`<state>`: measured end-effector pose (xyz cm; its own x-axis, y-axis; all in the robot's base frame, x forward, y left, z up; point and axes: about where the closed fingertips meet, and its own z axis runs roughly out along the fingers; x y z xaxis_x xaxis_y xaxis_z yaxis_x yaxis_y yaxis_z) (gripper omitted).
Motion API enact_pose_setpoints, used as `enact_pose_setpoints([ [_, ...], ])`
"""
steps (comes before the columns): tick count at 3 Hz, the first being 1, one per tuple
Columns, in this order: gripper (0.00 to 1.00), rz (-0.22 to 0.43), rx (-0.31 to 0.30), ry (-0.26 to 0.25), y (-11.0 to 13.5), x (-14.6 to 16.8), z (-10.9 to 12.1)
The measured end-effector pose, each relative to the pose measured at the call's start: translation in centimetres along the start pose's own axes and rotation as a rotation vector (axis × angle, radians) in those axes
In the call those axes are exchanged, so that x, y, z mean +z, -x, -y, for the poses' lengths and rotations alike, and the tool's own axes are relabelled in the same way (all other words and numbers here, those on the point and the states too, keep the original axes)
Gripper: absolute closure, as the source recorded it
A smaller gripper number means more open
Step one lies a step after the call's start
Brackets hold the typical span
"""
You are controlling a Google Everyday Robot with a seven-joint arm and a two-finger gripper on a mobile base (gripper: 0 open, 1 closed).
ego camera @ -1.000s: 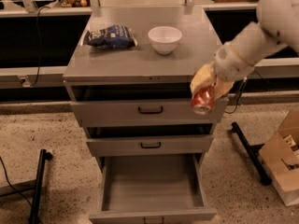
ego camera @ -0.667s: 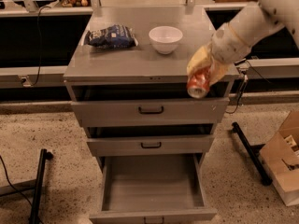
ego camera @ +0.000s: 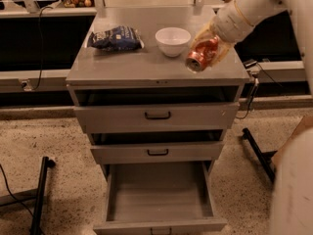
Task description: Pick coke can from bottom drawer and place on counter
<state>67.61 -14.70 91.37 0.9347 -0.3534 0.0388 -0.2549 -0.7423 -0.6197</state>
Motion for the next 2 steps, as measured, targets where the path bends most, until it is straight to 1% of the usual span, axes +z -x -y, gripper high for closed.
enact_pose_setpoints([
  [1, 1.00, -0.012, 0.180, 0.007, -2.4, 1.5, 0.6],
  [2, 1.00, -0.014, 0.286, 0.044, -4.0, 3.5, 0.1],
])
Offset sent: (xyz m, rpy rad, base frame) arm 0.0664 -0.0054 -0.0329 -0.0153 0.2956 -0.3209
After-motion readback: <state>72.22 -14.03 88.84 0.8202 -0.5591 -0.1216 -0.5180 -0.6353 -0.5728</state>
